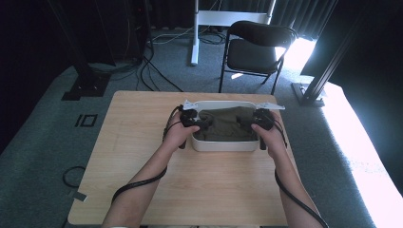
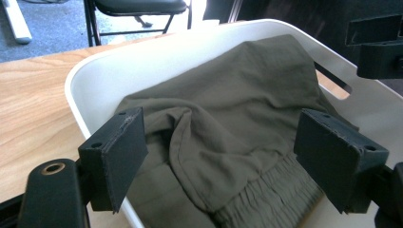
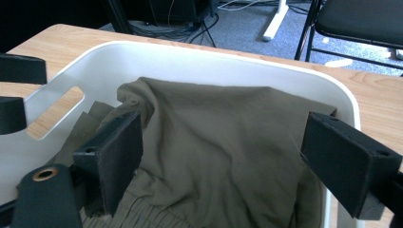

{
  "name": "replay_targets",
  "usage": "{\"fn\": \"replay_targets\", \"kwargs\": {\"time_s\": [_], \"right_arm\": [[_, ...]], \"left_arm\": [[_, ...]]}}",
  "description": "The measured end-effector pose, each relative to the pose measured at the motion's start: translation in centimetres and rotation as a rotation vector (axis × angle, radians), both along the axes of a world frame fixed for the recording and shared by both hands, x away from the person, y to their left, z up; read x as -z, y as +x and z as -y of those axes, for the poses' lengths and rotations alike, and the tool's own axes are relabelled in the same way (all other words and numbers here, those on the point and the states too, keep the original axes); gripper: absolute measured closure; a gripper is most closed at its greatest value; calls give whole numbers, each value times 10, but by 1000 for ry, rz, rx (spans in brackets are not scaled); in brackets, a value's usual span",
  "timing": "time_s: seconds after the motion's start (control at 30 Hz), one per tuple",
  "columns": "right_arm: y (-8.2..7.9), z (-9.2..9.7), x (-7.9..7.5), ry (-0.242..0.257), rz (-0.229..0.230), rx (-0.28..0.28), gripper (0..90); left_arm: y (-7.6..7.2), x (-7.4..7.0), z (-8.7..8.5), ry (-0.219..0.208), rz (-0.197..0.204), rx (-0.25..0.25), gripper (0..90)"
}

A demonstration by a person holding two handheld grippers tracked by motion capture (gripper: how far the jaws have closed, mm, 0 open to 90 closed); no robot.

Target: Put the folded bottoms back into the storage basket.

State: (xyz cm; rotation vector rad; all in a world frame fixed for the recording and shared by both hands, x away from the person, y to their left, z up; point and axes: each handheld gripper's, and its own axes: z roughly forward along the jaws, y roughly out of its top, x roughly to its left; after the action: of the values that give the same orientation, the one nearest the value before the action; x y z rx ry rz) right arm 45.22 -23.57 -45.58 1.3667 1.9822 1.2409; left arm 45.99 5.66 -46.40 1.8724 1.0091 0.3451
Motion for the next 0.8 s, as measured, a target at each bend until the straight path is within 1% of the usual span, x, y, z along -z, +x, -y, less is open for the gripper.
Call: {"fn": "replay_targets", "kwargs": {"time_s": [0.07, 0.13, 0.2, 0.27, 0.37, 0.4, 0.43, 0.47, 0.6, 0.7, 0.73, 0.8], "right_arm": [[-3, -1, 1, 2, 1, 0, 139], [-6, -1, 1, 3, 4, -3, 139], [-8, -2, 1, 8, 6, -3, 139], [-11, -2, 1, 0, 6, -5, 139], [-13, -1, 1, 7, 9, -3, 139], [-18, 0, 1, 2, 11, 0, 139], [-18, 0, 1, 2, 11, 0, 139], [-20, 2, 2, -15, 6, 0, 140], [-24, 5, 2, -5, 6, -2, 140], [-30, 9, 1, -20, 23, -1, 139], [-30, 9, 1, -20, 23, -1, 139], [-36, 12, 1, -22, 36, 1, 139]], "left_arm": [[-3, -1, -2, -10, 6, 2, 196], [-7, -1, -4, -19, 3, 4, 196], [-9, 0, -7, -8, 6, 5, 196], [-12, 0, -9, -4, 6, 8, 196], [-14, 0, -12, -8, 10, 6, 196], [-17, -1, -15, -9, 12, 7, 196], [-17, -1, -15, -9, 12, 7, 196], [-20, -1, -17, -1, 14, 10, 196], [-23, 0, -19, 0, 17, 13, 196], [-28, -1, -21, -2, 29, 7, 196], [-28, -1, -21, -2, 29, 7, 196], [-30, -1, -23, -6, 27, 7, 196]]}}
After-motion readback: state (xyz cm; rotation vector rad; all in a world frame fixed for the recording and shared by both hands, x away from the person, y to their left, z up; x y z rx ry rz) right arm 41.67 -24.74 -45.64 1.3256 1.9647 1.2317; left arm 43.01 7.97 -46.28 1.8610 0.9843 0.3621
